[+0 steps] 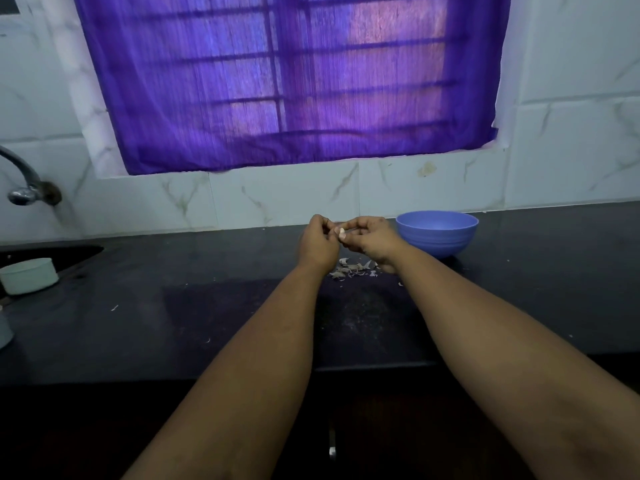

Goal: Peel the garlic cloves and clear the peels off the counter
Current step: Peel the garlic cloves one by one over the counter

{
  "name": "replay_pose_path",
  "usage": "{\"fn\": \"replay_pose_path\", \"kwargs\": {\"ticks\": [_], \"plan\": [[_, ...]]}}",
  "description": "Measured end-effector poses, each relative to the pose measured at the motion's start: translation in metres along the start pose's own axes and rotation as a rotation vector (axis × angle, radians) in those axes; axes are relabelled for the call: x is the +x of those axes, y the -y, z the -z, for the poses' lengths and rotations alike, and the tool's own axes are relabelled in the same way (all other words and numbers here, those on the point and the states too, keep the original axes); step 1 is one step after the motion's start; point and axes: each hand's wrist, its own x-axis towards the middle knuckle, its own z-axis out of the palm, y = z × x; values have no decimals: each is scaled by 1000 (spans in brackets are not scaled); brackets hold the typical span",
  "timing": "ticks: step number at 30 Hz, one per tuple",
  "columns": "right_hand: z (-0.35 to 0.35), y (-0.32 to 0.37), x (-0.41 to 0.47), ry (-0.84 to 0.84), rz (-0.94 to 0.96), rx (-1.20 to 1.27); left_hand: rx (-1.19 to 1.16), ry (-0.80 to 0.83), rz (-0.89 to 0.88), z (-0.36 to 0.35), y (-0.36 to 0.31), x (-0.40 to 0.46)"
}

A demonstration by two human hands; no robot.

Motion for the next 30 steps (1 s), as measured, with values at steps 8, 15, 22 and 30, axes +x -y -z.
{"fn": "replay_pose_path", "kwargs": {"ticks": [8,15,22,30], "plan": [[2,2,4,-37,-67,95,37,-4,-80,2,3,7],[3,6,3,-84,-113,127,123,-54,-141,2,0,3],[3,9,4,-20,-214,218,155,-39,-131,-1,-1,5],[4,16,4,4,-384,447,190,93,-99,-6,1,6]]}}
